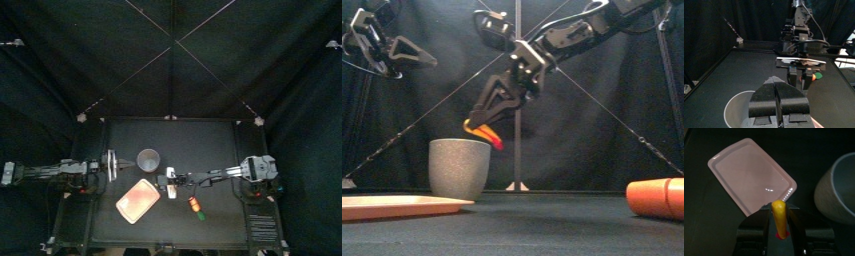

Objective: Pick the shrimp then place it on the pink plate
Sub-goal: Place shrimp on the pink plate

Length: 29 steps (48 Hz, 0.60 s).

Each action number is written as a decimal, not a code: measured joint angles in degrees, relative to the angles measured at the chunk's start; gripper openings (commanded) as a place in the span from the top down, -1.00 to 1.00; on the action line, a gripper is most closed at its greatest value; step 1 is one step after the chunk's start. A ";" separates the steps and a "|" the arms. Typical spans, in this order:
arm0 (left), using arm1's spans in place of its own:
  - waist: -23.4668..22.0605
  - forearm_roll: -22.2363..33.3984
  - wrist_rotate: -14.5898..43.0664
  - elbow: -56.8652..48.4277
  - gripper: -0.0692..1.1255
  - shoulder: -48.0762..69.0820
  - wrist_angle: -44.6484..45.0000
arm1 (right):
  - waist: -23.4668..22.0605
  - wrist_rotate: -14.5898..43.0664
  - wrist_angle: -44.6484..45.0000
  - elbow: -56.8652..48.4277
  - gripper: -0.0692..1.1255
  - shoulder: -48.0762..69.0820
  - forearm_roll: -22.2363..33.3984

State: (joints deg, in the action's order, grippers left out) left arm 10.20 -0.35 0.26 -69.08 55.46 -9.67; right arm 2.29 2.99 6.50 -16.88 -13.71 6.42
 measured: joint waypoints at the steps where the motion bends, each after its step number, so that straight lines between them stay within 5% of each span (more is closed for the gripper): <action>1: 0.26 0.00 0.00 -0.09 0.76 0.00 0.00 | 0.18 -0.18 0.00 0.97 0.15 -0.70 0.00; 29: 1.23 0.09 0.00 -0.70 0.76 0.00 0.00 | 5.45 -0.62 2.55 20.65 -0.05 -17.05 -0.35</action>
State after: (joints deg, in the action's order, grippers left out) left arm 11.43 -0.26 0.26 -69.79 55.46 -9.67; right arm 7.73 2.37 9.05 3.78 -30.76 6.06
